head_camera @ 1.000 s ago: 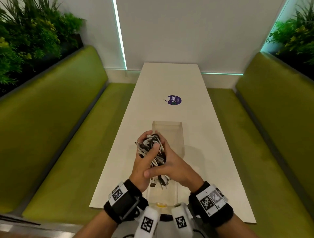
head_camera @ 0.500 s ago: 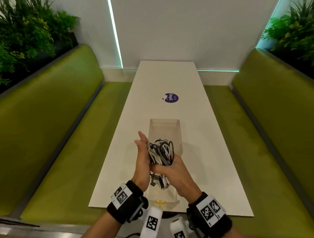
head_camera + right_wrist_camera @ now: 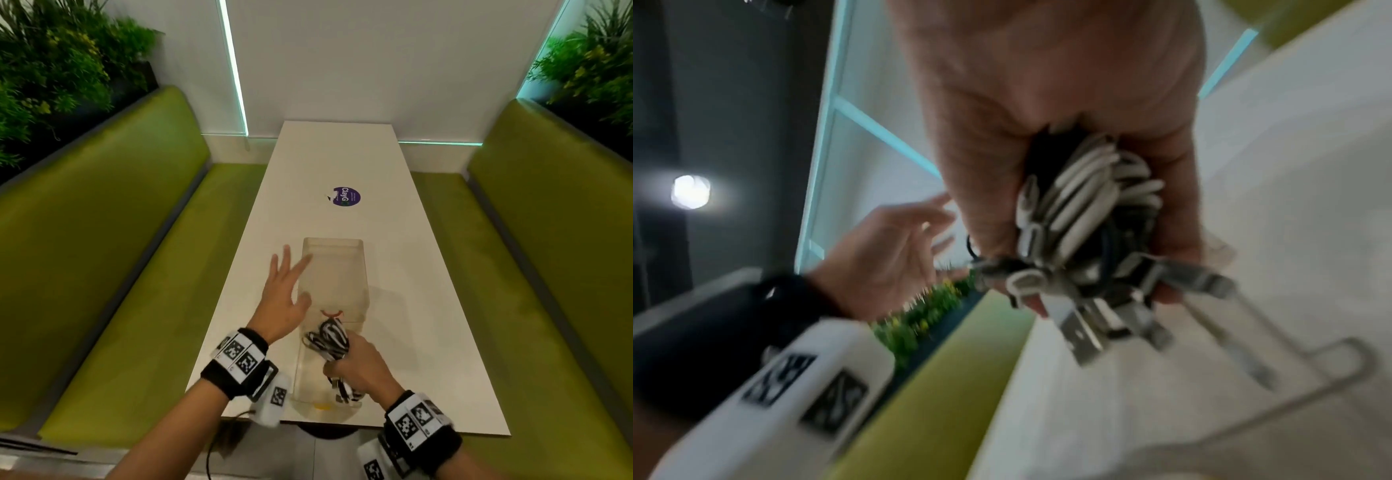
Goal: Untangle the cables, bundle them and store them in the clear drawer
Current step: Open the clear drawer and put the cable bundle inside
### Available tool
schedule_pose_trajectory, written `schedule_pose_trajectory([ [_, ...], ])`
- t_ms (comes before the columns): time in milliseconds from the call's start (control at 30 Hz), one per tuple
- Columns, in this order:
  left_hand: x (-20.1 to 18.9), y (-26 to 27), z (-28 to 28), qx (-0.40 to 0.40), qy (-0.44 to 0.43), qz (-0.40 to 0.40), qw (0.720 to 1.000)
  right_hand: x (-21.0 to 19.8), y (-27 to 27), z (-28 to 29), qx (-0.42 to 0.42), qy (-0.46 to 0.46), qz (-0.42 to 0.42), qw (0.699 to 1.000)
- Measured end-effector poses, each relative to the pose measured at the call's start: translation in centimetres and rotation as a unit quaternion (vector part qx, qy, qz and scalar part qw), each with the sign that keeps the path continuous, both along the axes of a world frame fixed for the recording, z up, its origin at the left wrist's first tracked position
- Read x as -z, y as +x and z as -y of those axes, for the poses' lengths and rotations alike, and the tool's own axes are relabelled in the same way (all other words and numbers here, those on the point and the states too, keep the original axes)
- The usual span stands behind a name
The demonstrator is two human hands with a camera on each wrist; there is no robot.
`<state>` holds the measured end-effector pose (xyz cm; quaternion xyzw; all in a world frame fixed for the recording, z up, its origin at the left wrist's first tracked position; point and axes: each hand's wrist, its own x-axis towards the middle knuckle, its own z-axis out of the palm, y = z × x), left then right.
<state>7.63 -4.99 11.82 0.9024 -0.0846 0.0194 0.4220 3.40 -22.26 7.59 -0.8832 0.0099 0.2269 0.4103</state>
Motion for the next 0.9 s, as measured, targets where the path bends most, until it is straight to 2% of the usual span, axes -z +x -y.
schedule_pose_trajectory([
  [67,0.9,1.6,-0.3,0.103,0.210,-0.005,0.972,0.8,0.3,-0.7,-0.037,-0.116,-0.014,0.992],
  [133,1.4,2.5,-0.2,0.157,0.309,-0.013,0.938,1.5,0.7,-1.5,-0.065,-0.196,-0.010,0.978],
  [200,1.6,3.1,0.0,0.173,0.333,-0.034,0.926,2.0,1.2,-2.6,-0.084,-0.267,0.010,0.960],
  [300,1.5,3.6,0.1,0.156,0.338,-0.053,0.927,2.5,2.1,-3.6,-0.089,-0.335,0.015,0.938],
  [433,1.0,3.6,0.5,0.158,0.372,-0.075,0.912,1.8,3.4,-3.9,-0.148,-0.444,-0.039,0.883],
  [533,0.4,3.5,0.8,0.164,0.383,-0.081,0.905,1.9,3.9,-4.9,-0.182,-0.477,-0.057,0.858],
  [700,0.2,3.8,1.1,0.169,0.387,-0.080,0.903,3.3,3.7,-5.6,-0.154,-0.414,-0.043,0.896],
  [833,0.1,3.8,1.4,0.164,0.392,-0.072,0.902,4.6,3.0,-4.9,0.014,-0.339,-0.028,0.940],
  [900,0.3,3.7,1.4,0.163,0.396,-0.069,0.901,4.9,2.6,-4.4,0.040,-0.280,-0.020,0.959],
])
